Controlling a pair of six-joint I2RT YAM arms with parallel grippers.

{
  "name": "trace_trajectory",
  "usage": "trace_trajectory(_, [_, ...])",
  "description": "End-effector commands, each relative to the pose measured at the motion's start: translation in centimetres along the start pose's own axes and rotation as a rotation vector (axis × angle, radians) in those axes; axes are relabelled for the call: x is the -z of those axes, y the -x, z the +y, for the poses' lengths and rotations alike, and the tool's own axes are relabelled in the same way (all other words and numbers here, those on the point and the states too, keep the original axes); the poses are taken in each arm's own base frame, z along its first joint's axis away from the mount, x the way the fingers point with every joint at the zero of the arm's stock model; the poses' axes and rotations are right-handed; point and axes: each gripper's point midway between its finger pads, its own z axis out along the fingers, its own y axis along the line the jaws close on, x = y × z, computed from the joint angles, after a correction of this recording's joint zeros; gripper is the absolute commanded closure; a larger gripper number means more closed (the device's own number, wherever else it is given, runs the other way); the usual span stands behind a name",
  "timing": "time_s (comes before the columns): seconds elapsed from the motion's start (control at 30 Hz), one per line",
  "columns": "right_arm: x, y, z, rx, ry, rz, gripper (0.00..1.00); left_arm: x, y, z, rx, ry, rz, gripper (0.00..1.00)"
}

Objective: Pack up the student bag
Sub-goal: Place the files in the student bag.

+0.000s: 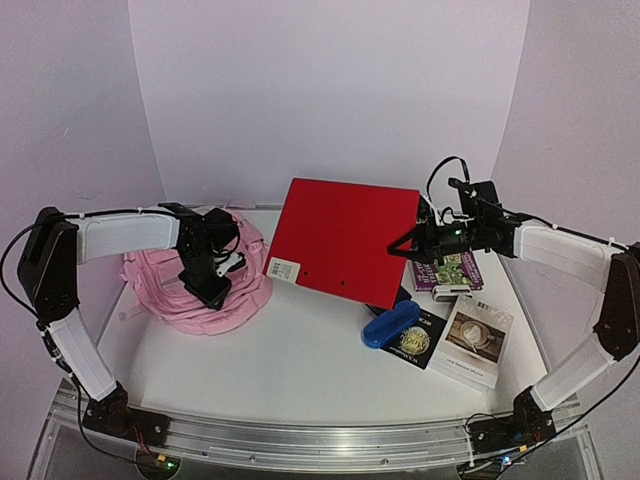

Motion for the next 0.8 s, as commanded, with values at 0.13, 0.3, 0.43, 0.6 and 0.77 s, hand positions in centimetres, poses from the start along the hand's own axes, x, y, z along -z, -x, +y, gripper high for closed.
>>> trace_trajectory(0.13, [0.8,1.4,3.0,0.116,0.082,-0.046,1.0,-2.3,-0.7,0.4,0.0,0.002,0.056,0.65])
trace_trajectory(0.3, [0.7,1.3,2.7,0.111,0.078,-0.043,1.0,-4.2,-1.7,1.5,-0.013,0.077,0.134,0.54])
trace_trajectory(0.43, [0.7,1.1,2.6,0.109,0.077,-0.042,1.0,-5.1,-2.2,1.8,-0.02,0.101,0.174,0.41])
trace_trajectory(0.6, [0.8,1.0,2.8,0.105,0.081,-0.045,1.0,-5.0,-1.3,1.2,-0.018,0.085,0.171,0.76])
trace_trajectory(0.77, [1.3,1.3,3.7,0.103,0.103,-0.075,1.0,-0.9,3.9,0.6,0.084,0.021,-0.005,1.0])
